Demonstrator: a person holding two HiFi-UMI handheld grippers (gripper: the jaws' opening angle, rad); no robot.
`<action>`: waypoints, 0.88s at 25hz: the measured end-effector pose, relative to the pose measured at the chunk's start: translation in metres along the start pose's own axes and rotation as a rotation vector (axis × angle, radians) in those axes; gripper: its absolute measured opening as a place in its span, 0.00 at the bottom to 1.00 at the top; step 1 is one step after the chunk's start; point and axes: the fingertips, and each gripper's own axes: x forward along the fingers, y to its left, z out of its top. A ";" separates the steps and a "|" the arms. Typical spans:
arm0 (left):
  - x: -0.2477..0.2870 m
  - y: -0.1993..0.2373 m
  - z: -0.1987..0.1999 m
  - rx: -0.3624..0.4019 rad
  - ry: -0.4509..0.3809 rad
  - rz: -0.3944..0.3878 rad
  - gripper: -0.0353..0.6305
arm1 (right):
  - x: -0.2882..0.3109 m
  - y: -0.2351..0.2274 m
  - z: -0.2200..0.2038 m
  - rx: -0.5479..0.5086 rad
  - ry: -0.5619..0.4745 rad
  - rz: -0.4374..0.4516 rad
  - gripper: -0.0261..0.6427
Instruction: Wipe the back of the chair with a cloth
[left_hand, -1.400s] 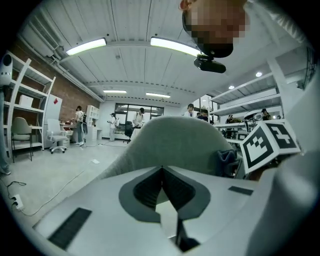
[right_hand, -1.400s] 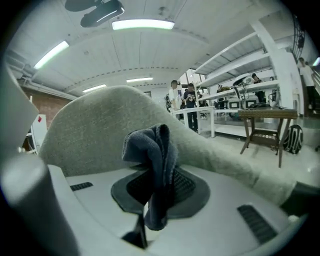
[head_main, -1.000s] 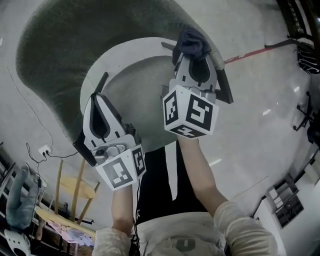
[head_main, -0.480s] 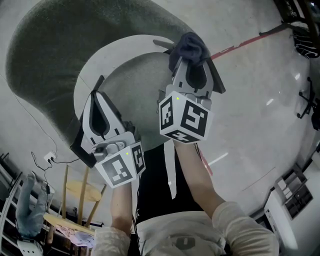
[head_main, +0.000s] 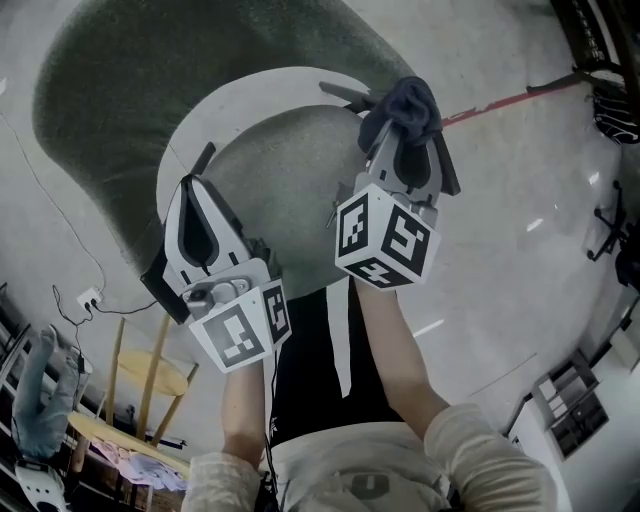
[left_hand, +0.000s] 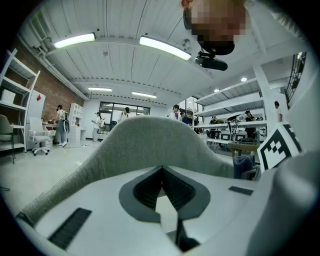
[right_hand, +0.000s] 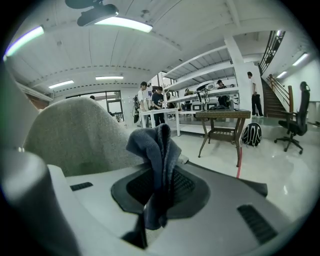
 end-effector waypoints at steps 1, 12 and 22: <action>0.000 0.002 0.003 -0.005 -0.008 0.012 0.08 | 0.000 0.001 0.001 -0.005 0.000 0.006 0.13; -0.030 0.009 0.115 -0.061 -0.127 0.112 0.08 | -0.062 0.121 0.119 -0.198 -0.159 0.420 0.13; -0.073 0.000 0.289 -0.062 -0.251 0.184 0.08 | -0.159 0.174 0.309 -0.326 -0.326 0.699 0.13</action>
